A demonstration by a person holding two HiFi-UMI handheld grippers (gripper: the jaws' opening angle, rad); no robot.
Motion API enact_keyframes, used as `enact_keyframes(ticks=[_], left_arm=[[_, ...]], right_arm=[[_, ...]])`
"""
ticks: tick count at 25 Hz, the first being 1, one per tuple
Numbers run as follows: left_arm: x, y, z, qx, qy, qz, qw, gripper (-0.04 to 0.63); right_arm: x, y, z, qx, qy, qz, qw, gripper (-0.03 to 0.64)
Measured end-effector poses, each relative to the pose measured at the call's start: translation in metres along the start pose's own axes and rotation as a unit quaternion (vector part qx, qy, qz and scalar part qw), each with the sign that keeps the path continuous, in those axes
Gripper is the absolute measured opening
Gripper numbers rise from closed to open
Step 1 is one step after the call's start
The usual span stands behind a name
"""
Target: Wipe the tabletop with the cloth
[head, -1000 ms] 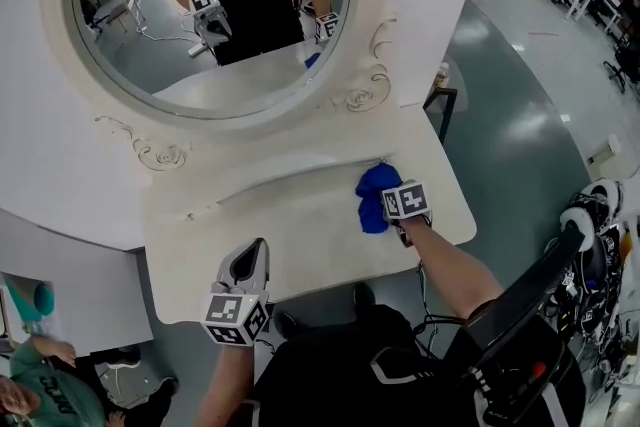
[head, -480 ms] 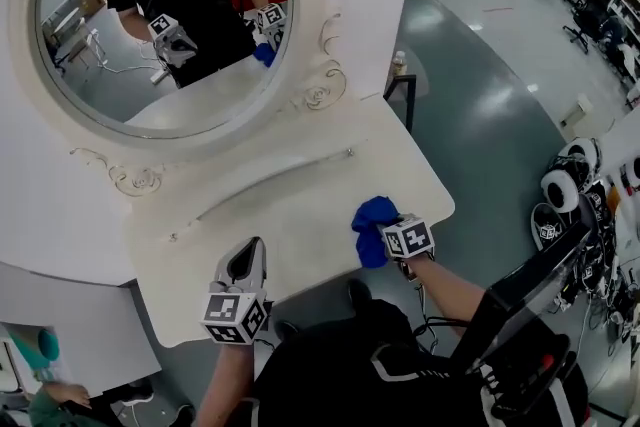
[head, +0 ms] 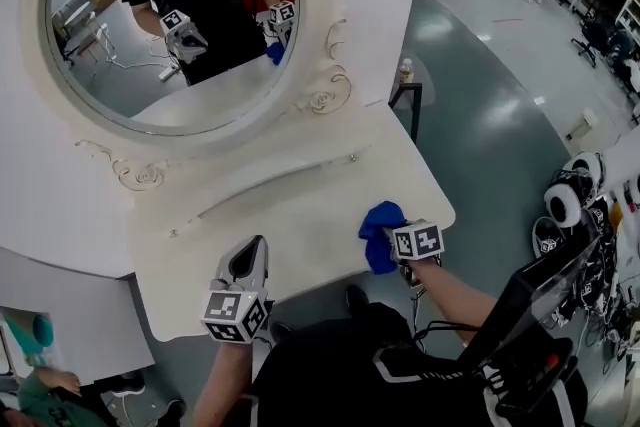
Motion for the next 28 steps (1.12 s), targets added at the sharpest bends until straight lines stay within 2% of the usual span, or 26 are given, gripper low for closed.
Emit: enact_keyframes(ticks=[6,11,18,28], left_arm=[[0.004,-0.005,0.005,-0.035,-0.007,-0.008,0.9993,0.006],[0.009,-0.008,0.010,-0.061,-0.019,-0.015,0.9979,0.006],[0.008,-0.002,0.008,-0.062,-0.025,-0.018,0.9976,0.006],[-0.003,0.026,0.011,0.002,0.000,-0.017,0.9999,0.006]], right_arm=[[-0.088,0.044,0.025,0.012,-0.025,0.034,0.999,0.054],[-0.124,0.075,0.036,0.020,-0.037,0.030,0.999,0.054],[-0.106,0.072,0.036,0.020,-0.073,0.027,0.997,0.054],[-0.010,0.010,0.040,0.023,-0.021,0.020,0.999,0.054]])
Point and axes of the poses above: the fingertips, and each gripper's own axes: y forward along the fingers, z to its right, x out of its underside, the point moved 7 cm from there along -y, backward along the fingers, and after that the axes turned 5 degrees about -z, right-handed, at the moved point
